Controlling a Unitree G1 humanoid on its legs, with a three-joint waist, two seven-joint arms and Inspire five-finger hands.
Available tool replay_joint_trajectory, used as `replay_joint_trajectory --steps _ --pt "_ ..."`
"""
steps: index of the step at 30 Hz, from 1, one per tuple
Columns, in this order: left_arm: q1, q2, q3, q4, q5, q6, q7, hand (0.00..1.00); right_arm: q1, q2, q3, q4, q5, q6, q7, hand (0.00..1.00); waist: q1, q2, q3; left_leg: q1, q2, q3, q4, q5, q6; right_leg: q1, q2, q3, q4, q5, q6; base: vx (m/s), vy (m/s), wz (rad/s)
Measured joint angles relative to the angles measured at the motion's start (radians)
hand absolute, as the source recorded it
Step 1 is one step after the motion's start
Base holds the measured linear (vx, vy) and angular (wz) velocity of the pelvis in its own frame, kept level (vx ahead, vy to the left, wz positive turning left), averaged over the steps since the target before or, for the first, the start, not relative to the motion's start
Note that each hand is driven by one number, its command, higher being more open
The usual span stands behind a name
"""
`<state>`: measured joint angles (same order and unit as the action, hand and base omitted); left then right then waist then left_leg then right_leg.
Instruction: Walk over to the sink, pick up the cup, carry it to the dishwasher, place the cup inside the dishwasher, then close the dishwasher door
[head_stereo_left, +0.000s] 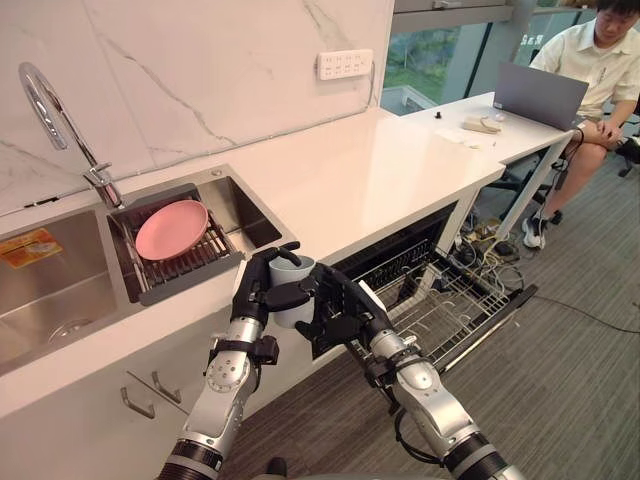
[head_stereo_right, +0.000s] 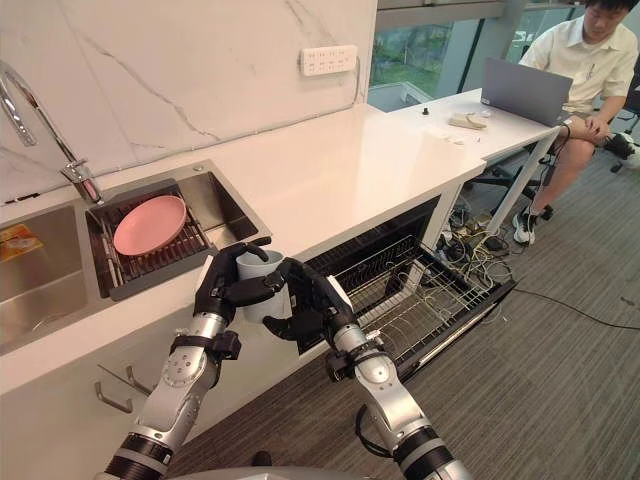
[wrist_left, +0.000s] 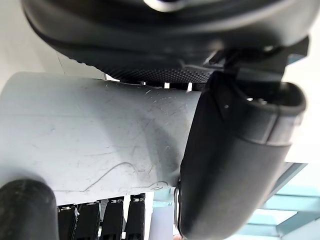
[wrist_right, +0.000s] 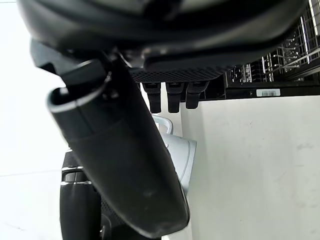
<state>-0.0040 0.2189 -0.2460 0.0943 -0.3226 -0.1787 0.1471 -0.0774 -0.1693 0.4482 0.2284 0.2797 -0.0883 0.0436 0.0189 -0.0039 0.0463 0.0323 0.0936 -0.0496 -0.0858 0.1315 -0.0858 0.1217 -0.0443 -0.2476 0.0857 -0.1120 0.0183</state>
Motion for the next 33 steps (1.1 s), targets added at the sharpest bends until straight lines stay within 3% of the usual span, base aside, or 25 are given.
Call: replay_joint_trajectory --steps 8,29,33 --pt "-0.002 0.017 0.001 -0.001 -0.104 -0.003 0.000 0.30 -0.056 -0.006 0.030 0.043 0.077 0.008 0.010 0.90 0.001 -0.005 -0.006 0.001 0.003 0.009 0.000 0.000 0.000 -0.004 0.002 0.010 0.002 0.001 -0.002 -0.01 -0.002 -0.02" --pt "-0.005 -0.028 -0.019 -0.020 -0.112 -0.003 -0.004 0.30 0.012 0.057 -0.045 -0.001 0.010 0.005 -0.029 0.90 -0.020 -0.003 -0.007 0.032 0.014 0.088 0.000 -0.012 -0.002 -0.017 0.007 0.084 0.012 0.006 -0.003 -0.01 0.001 -0.10" --pt "-0.021 -0.026 -0.020 -0.022 -0.130 -0.003 -0.039 0.30 0.012 0.057 -0.058 -0.016 0.012 0.005 -0.025 0.90 -0.027 -0.002 -0.006 0.033 0.015 0.090 0.000 -0.013 -0.002 -0.017 0.007 0.086 0.012 0.006 -0.003 0.00 0.000 0.00"
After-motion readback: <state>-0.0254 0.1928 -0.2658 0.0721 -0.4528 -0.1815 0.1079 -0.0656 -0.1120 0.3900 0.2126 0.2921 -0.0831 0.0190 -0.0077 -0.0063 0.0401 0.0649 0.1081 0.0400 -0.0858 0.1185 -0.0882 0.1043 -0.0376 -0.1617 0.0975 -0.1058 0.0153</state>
